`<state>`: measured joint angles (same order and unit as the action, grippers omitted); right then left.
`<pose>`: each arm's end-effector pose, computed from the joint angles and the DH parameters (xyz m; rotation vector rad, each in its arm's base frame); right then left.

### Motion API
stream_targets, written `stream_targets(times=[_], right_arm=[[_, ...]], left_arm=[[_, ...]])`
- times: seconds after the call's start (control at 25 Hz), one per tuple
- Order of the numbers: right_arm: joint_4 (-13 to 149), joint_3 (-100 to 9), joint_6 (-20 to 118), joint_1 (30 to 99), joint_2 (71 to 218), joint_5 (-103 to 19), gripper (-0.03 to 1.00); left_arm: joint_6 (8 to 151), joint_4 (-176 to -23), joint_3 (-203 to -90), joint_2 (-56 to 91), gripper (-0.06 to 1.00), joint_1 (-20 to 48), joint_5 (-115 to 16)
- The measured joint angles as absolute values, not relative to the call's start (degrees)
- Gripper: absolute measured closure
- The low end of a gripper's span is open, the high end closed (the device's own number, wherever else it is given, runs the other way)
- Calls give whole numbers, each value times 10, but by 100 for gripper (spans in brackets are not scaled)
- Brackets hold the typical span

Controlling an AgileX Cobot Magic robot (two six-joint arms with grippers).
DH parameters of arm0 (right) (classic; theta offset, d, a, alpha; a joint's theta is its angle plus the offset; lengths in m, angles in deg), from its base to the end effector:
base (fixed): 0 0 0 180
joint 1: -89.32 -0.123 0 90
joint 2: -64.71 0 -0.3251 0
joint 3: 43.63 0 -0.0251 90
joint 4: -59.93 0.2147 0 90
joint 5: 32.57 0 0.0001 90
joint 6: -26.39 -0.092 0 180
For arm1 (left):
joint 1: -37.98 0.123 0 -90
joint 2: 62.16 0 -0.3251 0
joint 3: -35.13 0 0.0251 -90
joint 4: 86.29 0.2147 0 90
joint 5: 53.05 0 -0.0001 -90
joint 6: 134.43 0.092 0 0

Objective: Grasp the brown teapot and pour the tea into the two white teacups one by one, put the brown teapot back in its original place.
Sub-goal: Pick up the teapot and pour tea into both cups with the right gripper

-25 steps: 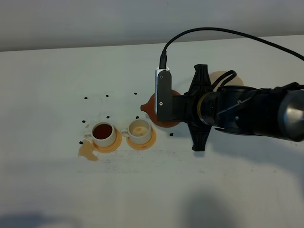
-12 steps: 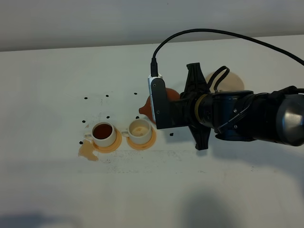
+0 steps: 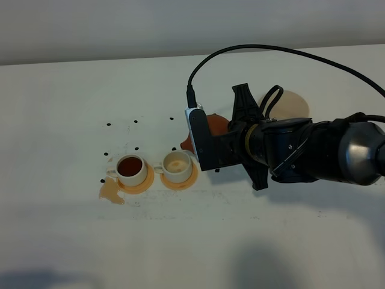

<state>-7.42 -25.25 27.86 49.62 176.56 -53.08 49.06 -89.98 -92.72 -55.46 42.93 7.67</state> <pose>0.2951 0.2063 0.2401 -1.8754 1.5753 -0.6168 -0.0715 -0.0114 0.2481 -0.0253 2.0850 0.0119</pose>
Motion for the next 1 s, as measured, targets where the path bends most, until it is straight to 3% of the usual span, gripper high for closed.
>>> stream_targets(times=[1.0], right_arm=[[-146,-252,363,485,1766,-540,85]], left_arm=[[491,-900,-927,-555,44,429,77]])
